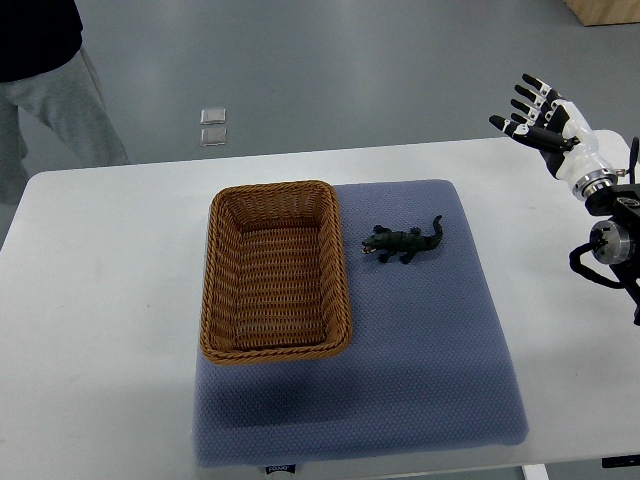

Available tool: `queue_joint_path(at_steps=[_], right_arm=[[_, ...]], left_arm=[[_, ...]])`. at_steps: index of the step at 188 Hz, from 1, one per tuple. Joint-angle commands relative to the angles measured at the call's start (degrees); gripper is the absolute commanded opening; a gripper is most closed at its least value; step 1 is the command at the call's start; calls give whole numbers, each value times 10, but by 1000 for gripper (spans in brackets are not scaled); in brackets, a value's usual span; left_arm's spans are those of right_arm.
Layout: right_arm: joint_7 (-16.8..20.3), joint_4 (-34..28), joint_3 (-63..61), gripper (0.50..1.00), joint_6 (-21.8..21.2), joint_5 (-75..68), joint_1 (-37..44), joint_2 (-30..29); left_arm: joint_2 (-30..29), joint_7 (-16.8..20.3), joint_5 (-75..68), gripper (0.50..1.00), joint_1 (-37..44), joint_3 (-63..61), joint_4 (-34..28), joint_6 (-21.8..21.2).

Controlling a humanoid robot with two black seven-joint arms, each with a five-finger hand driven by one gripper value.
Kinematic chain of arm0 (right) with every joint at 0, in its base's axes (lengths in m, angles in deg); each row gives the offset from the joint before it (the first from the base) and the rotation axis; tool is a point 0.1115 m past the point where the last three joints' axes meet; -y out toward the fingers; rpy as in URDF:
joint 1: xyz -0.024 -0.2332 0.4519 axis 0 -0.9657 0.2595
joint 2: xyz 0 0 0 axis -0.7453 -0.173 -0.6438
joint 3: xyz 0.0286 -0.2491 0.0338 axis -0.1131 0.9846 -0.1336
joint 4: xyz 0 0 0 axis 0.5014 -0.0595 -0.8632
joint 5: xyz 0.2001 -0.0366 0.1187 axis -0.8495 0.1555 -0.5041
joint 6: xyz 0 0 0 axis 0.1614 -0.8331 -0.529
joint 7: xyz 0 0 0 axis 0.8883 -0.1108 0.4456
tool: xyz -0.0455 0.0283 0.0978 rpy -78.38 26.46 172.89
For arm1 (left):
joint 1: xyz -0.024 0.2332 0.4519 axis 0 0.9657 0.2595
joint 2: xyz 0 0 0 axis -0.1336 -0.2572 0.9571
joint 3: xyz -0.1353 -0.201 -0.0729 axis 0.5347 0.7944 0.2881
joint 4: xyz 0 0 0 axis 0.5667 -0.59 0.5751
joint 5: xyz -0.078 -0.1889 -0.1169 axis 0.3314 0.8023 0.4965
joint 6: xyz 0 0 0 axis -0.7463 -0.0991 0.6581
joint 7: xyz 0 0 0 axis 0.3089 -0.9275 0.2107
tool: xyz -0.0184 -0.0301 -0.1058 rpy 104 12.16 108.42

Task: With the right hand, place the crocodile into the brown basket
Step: 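Move the right hand from its raised pose toward the table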

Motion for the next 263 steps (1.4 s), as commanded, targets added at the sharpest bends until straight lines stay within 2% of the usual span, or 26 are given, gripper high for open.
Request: queue_joint_path(at_steps=[1, 213, 263], right_arm=[[0, 0, 1, 926, 0, 0, 0, 0], [0, -1, -4, 926, 0, 0, 1, 9], [0, -15, 5, 926, 10, 0, -1, 33]], left_arm=[[0, 0, -1, 1000, 0, 0, 0, 0], [0, -1, 0, 1000, 1, 0, 0, 0], [0, -1, 0, 1000, 0, 0, 0, 0]])
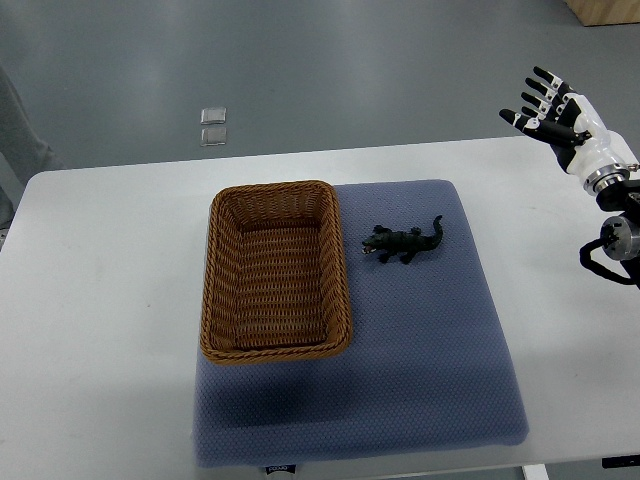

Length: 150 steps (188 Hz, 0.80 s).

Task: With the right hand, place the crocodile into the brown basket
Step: 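Move the right hand from its raised pose toward the table, then lower the right hand over the green toy crocodile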

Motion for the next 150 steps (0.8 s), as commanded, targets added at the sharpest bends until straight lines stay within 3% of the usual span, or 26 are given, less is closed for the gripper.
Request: queue_joint_path(at_steps=[1, 39, 100, 150], right_arm=[[0, -1, 9, 926, 4, 1, 1, 12], [-1, -27, 35, 926, 4, 50, 2, 23], [-11, -54, 56, 924, 3, 282, 15, 45], [-20, -157, 128, 924, 0, 462, 52, 96]], left_arm=[[0, 0, 0, 1000, 0, 0, 0, 0], [0, 0, 0, 1000, 1, 0, 0, 0], [0, 0, 0, 1000, 0, 0, 0, 0], [0, 0, 0, 1000, 0, 0, 0, 0]])
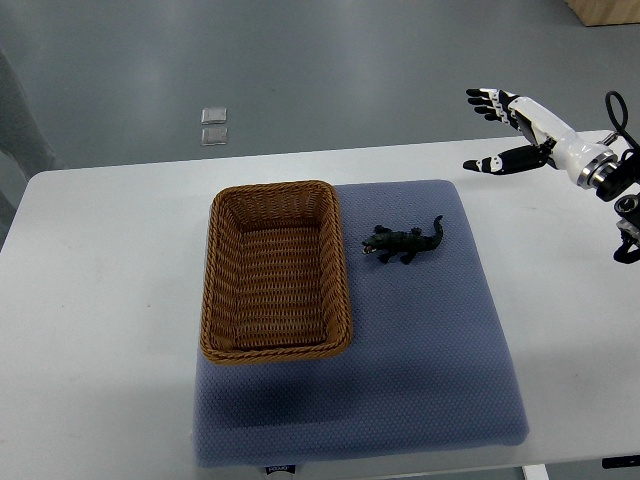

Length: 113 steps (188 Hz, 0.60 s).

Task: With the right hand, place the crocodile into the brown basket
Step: 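Lower the right hand over the green toy crocodile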

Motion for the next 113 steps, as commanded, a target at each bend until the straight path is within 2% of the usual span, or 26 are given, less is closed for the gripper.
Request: queue_joint_path(at_steps=[1, 68, 113], right_arm=[[-1, -33, 40, 924, 1, 69, 24, 16], [0, -101, 281, 924, -15, 213, 200, 54], [7, -119, 414, 924, -30, 246, 297, 42]], left_arm=[[0, 0, 0, 1000, 0, 0, 0, 0], [0, 0, 0, 1000, 0, 0, 0, 0], [0, 0, 0, 1000, 0, -1, -1, 0]])
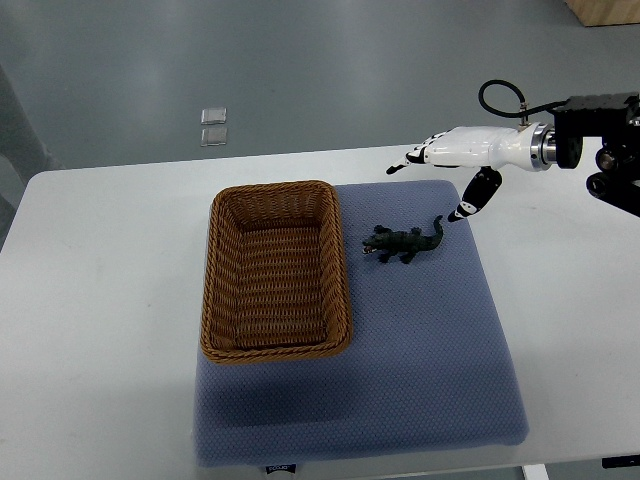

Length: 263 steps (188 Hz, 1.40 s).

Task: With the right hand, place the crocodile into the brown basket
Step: 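Lower the right hand over the green toy crocodile, then close the right hand's fingers around the crocodile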

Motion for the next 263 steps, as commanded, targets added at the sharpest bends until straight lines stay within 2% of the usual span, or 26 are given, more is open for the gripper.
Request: queue_joint_path(at_steps=[1, 16, 36, 69, 95, 109, 159, 219, 263], right_arm=[[5, -2, 51, 924, -4, 9, 36, -11], [13, 0, 65, 924, -6, 6, 47, -29], [44, 7, 64, 924, -16, -3, 41, -46], [52, 9, 63, 921, -21, -17, 21, -56], [105, 13, 63, 921, -61, -123, 9, -57], [124, 15, 65, 921, -62, -162, 3, -57], [134, 32, 62, 921, -45, -177, -17, -80], [134, 73, 61, 915, 6, -165, -62, -107], [132, 81, 60, 905, 11, -166, -62, -106]], left_arm=[[0, 1, 0, 1000, 0, -1, -1, 0], [0, 0, 0, 1000, 0, -1, -1, 0], [0, 0, 0, 1000, 0, -1, -1, 0], [0, 0, 0, 1000, 0, -1, -2, 0], [0, 0, 0, 1000, 0, -1, -1, 0], [0, 0, 0, 1000, 0, -1, -1, 0], [0, 0, 0, 1000, 0, -1, -2, 0], [0, 0, 0, 1000, 0, -1, -2, 0], [0, 0, 0, 1000, 0, -1, -2, 0]])
